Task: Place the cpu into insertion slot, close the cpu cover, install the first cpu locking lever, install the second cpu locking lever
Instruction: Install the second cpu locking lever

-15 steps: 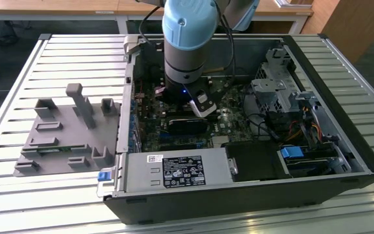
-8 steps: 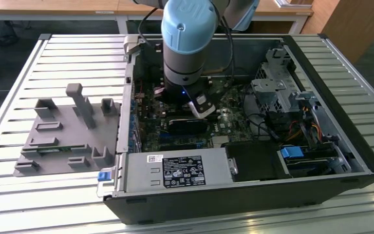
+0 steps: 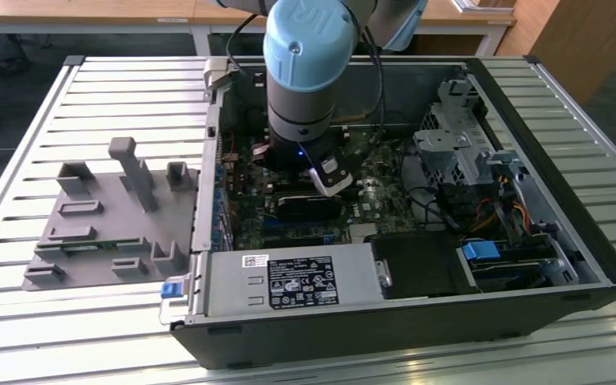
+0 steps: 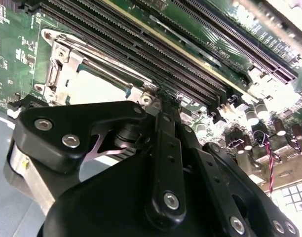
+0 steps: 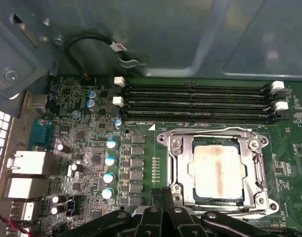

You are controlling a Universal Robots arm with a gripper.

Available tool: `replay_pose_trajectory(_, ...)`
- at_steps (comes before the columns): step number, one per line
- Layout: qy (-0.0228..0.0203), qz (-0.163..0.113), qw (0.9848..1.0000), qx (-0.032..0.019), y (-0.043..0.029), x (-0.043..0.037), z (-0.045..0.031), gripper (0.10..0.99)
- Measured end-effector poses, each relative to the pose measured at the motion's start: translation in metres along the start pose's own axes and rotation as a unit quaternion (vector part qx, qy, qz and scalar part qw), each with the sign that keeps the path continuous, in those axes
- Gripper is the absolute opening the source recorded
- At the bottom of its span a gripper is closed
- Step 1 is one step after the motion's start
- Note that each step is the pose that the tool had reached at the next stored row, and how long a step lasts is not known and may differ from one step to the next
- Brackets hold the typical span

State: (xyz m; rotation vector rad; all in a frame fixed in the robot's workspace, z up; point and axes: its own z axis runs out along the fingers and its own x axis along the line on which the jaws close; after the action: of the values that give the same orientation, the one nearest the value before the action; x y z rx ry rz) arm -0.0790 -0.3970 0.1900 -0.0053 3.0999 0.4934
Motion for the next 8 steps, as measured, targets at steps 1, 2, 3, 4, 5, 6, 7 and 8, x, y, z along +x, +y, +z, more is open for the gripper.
replay_pose_trajectory(1,0.0000,0.000,1.0000,-0.0001,0.0003,0.0000,-0.0009,0.106)
replay_pose_trajectory(2,-0.0001,0.000,1.0000,-0.0001,0.0009,0.0000,-0.0024,0.106)
replay_pose_trajectory(3,-0.0001,0.000,1.0000,-0.0001,0.0015,0.0000,-0.0038,0.106)
replay_pose_trajectory(4,0.0000,0.000,1.0000,-0.0001,0.0022,0.0000,-0.0054,0.106)
replay_pose_trajectory(5,0.0000,0.000,1.0000,-0.0001,0.0028,-0.0001,-0.0068,0.106)
replay_pose_trajectory(6,-0.0001,0.000,1.0000,-0.0001,0.0034,-0.0001,-0.0087,0.106)
replay_pose_trajectory(7,-0.0001,0.000,1.0000,-0.0001,0.0040,-0.0001,-0.0105,0.106)
replay_pose_trajectory(8,0.0000,0.000,1.0000,-0.0001,0.0047,-0.0001,-0.0126,0.106)
